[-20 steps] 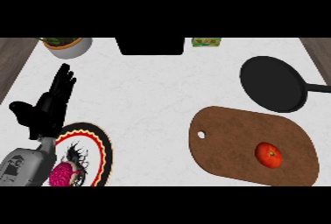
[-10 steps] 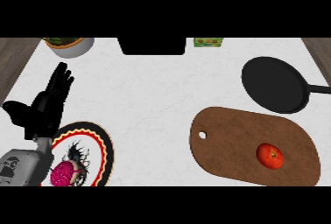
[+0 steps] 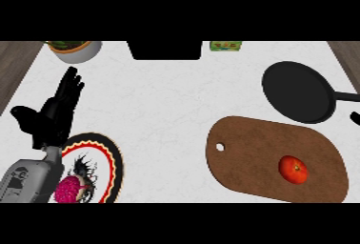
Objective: Pick the tomato from the cutting board and place it in the pan
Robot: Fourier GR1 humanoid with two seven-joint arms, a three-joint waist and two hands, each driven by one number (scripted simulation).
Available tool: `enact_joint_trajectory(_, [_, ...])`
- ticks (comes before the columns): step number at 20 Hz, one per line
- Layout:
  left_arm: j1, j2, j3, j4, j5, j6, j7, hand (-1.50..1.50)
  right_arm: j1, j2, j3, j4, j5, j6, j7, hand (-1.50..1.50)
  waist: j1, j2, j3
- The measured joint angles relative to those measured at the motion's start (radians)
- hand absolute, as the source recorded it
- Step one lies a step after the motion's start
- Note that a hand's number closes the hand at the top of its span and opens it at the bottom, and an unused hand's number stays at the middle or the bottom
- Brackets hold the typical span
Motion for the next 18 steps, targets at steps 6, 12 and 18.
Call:
enact_joint_trajectory(6, [0.014,-0.017,0.028,0.003,-0.021,-0.028,-0.013,0.0,-0.036,0.053,0.005,0.068,0.098,0.033,0.018,-1.5,-0.001,0.0,0.0])
enact_joint_trajectory(12, [0.001,-0.044,0.043,-0.001,-0.051,-0.038,0.004,0.0,-0.079,0.096,0.02,0.144,0.147,0.097,0.008,-1.5,0.0,0.0,0.0])
enact_joint_trajectory(18, [-0.012,-0.05,0.071,0.02,-0.065,-0.061,0.003,0.0,-0.079,0.137,0.063,0.223,0.226,0.129,-0.075,-1.5,-0.001,0.0,0.0])
